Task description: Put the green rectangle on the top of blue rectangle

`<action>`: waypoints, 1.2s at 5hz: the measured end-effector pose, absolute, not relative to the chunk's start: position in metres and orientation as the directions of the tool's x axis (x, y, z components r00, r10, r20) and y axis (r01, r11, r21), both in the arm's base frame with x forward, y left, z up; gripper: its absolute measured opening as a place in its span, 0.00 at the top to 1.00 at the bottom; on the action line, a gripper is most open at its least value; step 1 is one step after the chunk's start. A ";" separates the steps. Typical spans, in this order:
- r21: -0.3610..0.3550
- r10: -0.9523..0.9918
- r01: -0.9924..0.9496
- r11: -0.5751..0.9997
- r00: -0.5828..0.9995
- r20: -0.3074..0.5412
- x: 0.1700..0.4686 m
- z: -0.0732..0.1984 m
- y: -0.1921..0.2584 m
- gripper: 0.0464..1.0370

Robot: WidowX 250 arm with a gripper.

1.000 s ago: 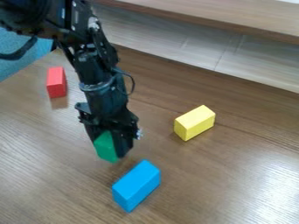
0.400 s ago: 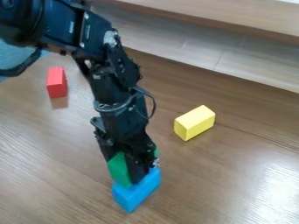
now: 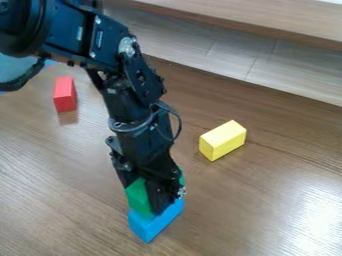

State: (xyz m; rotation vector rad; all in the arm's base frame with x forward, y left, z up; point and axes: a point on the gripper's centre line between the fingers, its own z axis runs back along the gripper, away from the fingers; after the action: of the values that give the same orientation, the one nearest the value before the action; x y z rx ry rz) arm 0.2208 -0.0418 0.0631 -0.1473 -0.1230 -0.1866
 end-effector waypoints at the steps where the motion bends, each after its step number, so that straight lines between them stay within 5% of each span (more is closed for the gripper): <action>1: -0.125 -0.174 0.191 0.974 0.976 0.131 0.220 0.062 -0.040 0.45; 3: -0.103 -0.185 0.199 0.975 0.974 0.134 0.219 0.059 -0.041 0.44; 4: -0.098 -0.195 0.208 0.973 0.973 0.125 0.219 0.057 -0.043 0.36; 5: -0.092 -0.204 0.215 0.972 0.972 0.117 0.218 0.055 -0.044 0.08; 6: -0.085 -0.204 0.214 0.973 0.972 0.116 0.218 0.054 -0.045 0.03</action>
State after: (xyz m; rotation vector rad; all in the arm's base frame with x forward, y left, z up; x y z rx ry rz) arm 0.2179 -0.0452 0.0544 -0.0973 -0.1069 -0.2113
